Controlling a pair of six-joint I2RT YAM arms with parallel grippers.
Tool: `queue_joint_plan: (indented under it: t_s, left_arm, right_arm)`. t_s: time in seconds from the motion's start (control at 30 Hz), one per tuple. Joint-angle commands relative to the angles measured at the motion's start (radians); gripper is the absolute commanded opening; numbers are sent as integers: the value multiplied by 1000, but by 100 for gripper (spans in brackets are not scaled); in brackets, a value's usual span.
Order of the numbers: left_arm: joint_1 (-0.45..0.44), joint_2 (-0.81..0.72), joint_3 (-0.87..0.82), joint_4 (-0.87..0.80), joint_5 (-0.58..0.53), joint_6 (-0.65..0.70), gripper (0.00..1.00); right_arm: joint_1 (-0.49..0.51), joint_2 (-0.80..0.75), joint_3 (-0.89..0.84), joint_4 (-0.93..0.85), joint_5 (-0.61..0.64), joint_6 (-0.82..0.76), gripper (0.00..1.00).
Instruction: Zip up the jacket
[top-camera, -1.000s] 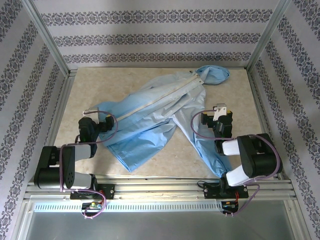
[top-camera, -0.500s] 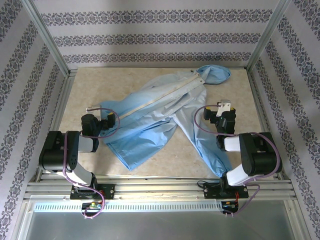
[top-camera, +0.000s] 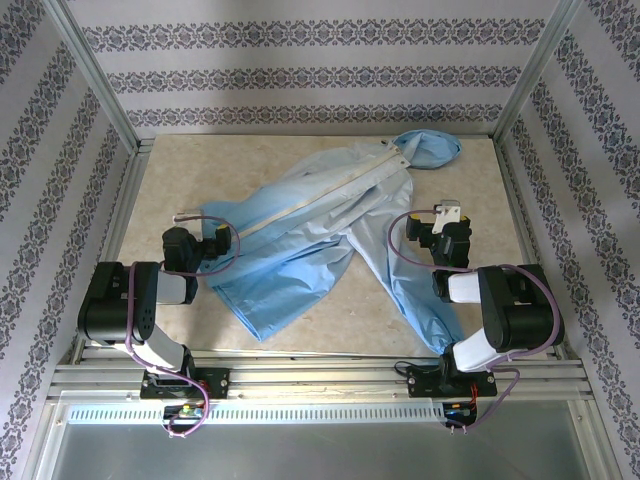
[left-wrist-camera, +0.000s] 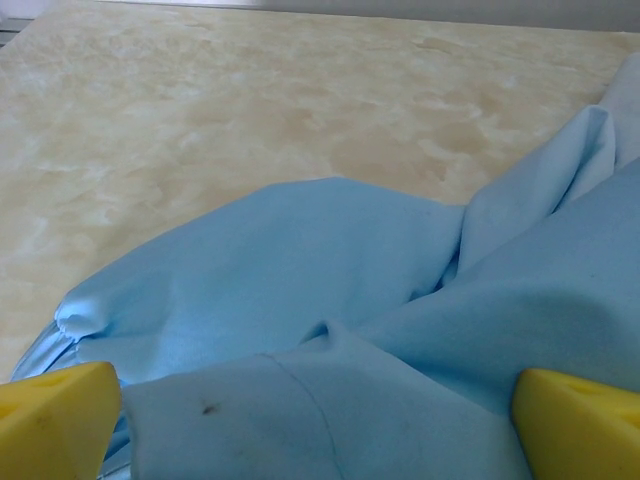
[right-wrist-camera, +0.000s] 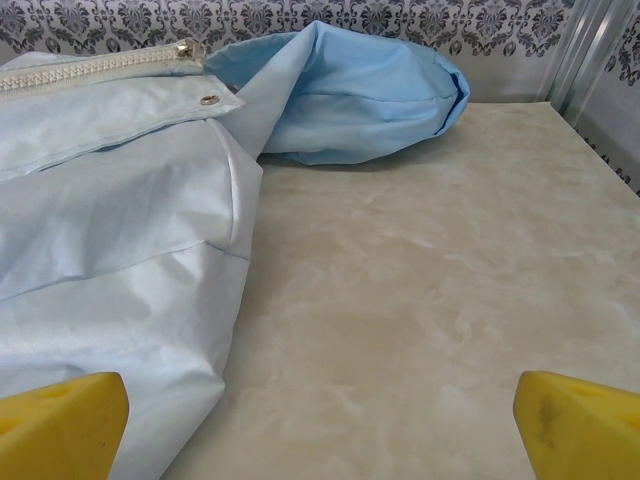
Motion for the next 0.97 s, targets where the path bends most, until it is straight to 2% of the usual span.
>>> queue_joint_plan:
  t_s: [0.0, 0.93]
  left_arm:
    - [-12, 8, 20, 37, 34, 17, 100]
    - [-12, 8, 22, 35, 37, 20, 100]
  right_arm:
    - [-2, 4, 12, 9, -18, 14, 98]
    - [0, 3, 14, 6, -24, 7, 98]
